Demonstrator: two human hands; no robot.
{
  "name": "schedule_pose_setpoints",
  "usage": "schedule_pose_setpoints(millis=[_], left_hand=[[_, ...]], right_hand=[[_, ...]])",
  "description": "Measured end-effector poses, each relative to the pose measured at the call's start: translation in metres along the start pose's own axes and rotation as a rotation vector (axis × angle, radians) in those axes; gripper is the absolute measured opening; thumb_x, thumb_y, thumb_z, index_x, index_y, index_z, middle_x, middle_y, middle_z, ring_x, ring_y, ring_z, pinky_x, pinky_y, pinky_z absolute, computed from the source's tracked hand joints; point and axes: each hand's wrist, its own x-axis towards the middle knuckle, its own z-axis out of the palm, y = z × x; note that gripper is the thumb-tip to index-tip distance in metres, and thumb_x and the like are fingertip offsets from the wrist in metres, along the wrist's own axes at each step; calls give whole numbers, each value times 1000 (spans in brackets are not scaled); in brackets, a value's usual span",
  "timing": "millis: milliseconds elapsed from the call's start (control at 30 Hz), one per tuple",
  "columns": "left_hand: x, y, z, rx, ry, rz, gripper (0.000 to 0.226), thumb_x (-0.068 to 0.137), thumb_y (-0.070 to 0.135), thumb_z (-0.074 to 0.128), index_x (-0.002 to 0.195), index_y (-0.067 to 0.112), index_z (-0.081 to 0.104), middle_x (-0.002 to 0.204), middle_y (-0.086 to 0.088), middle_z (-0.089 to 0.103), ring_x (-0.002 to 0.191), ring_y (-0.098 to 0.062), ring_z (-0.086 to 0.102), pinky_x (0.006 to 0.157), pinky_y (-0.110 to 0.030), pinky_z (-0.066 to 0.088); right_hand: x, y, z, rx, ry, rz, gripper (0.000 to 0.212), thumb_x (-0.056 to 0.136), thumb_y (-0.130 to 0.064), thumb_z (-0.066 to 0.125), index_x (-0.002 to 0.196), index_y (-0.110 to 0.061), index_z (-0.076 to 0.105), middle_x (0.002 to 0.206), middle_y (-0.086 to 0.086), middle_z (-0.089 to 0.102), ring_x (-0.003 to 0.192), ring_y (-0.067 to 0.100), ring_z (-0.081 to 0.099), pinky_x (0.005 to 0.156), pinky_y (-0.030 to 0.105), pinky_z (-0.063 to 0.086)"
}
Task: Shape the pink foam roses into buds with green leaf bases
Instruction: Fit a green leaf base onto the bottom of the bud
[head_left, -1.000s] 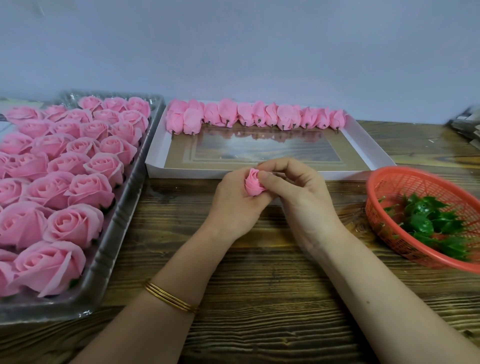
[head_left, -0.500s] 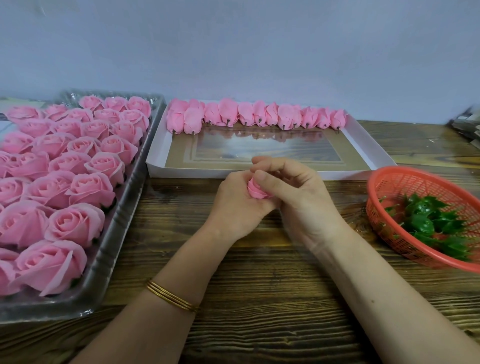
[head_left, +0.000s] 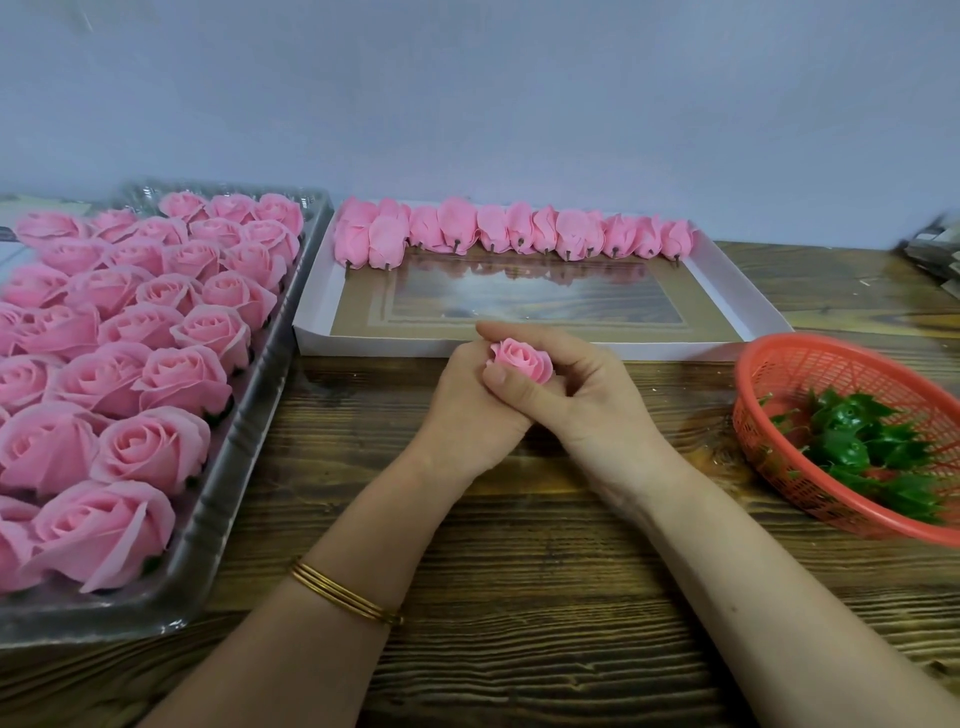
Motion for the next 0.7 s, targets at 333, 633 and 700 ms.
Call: schedule_pose_setpoints(millis=[333, 633, 700], left_hand=[[1, -4, -2, 24, 62, 13, 20, 79, 2, 72, 67, 18, 69, 64, 8, 65, 63, -4, 59, 60, -21, 47], [3, -10, 0, 160, 181, -5, 24, 79, 16, 76, 64, 32, 66, 65, 8, 68, 68, -7, 64, 66, -27, 52], [3, -10, 0, 167, 189, -21, 22, 81, 16, 76, 66, 28, 64, 66, 7, 66, 68, -7, 62, 65, -27, 51]], right_hand=[[-2, 4, 3, -259, 63, -34, 59, 75, -44, 76, 128, -24, 59, 121, 8, 60, 116, 14, 56, 108, 34, 40], [-2, 8, 12, -329, 206, -181, 31, 84, -24, 70, 113, -13, 69, 116, 10, 58, 109, 7, 56, 100, 20, 42], [-1, 11, 13, -337, 175, -167, 32, 87, -27, 67, 116, -12, 68, 116, 9, 57, 111, 6, 55, 99, 14, 38]])
